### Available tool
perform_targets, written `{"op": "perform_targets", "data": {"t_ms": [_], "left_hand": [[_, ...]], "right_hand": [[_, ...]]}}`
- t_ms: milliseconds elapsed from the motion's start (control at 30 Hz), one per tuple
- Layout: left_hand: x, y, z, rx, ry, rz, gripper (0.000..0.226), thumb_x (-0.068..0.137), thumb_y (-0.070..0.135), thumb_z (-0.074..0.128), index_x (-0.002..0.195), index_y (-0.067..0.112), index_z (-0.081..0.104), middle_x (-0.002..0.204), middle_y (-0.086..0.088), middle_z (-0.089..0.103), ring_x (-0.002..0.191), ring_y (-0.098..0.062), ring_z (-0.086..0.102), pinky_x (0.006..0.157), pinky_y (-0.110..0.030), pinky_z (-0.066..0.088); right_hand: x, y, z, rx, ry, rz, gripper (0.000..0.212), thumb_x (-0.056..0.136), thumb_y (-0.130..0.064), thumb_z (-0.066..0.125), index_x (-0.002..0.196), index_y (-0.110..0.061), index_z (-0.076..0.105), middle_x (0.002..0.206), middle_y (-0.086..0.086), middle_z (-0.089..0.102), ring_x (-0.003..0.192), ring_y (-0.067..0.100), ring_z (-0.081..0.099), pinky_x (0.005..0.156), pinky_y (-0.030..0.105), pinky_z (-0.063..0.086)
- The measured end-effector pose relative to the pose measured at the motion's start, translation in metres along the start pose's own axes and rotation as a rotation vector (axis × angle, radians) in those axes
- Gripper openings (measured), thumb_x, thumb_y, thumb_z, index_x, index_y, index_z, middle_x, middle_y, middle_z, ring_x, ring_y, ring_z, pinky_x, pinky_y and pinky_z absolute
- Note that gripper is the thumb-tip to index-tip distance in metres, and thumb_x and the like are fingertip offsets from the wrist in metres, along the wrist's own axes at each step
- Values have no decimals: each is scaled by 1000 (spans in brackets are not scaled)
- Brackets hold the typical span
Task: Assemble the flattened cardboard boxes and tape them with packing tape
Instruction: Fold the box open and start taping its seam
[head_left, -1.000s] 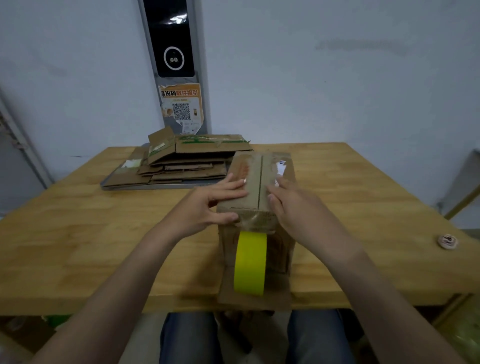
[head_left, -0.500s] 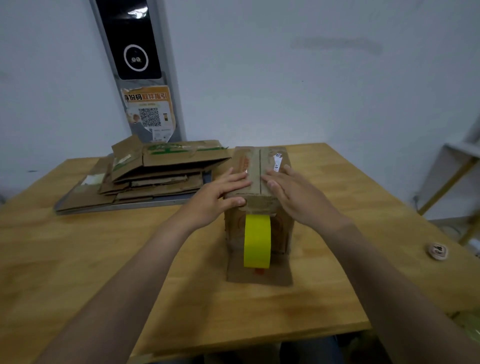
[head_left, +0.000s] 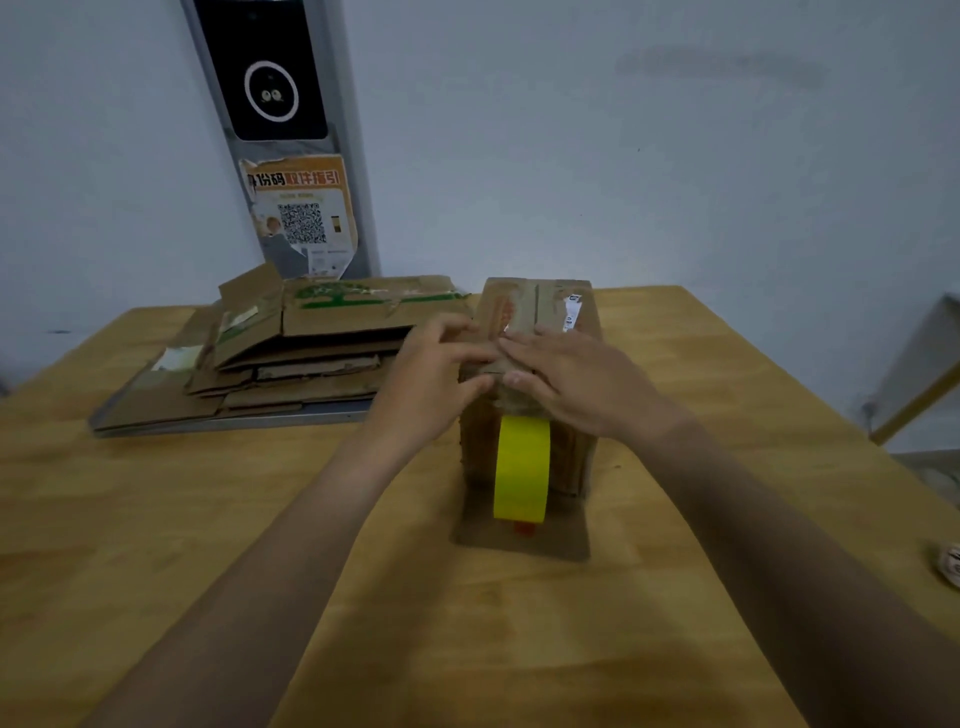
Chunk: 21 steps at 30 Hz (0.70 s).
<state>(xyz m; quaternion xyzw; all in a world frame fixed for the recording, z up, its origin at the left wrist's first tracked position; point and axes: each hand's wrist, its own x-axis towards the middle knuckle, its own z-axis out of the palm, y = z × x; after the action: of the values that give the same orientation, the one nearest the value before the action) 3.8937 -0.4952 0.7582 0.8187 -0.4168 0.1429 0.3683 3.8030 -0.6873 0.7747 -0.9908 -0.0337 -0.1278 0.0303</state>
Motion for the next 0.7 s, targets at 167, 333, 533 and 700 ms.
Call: {"op": "perform_targets", "data": {"t_ms": [167, 333, 533, 700], "left_hand": [[-38, 17, 3, -139, -91, -417, 14, 93, 52, 61, 98, 40, 56, 93, 16, 66, 78, 3, 62, 59, -22, 41], [-48, 42, 25, -722, -342, -719, 44, 100, 45, 59, 130, 17, 42, 109, -6, 75, 95, -23, 74, 78, -42, 61], [-36, 50, 24, -846, -389, -676, 37, 105, 34, 53, 130, 7, 51, 87, -15, 79, 80, -27, 79, 56, -26, 57], [-35, 52, 22, -722, -560, -710, 27, 106, 37, 46, 119, 16, 54, 86, -14, 79, 72, -14, 77, 48, -16, 49]], "right_hand": [[2, 1, 6, -105, 24, -7, 63, 103, -58, 28, 159, -29, 33, 164, -9, 33, 151, 21, 31, 116, 38, 31], [2, 2, 11, -141, 41, -10, 65, 101, -60, 37, 159, -31, 33, 164, -10, 32, 150, 23, 32, 114, 36, 31], [0, 4, 11, -145, 23, -19, 69, 98, -64, 39, 160, -34, 29, 166, -12, 28, 152, 22, 29, 115, 38, 31], [-1, -1, 10, -148, 42, -15, 68, 99, -62, 40, 160, -34, 30, 165, -13, 28, 152, 22, 29, 116, 37, 30]]}}
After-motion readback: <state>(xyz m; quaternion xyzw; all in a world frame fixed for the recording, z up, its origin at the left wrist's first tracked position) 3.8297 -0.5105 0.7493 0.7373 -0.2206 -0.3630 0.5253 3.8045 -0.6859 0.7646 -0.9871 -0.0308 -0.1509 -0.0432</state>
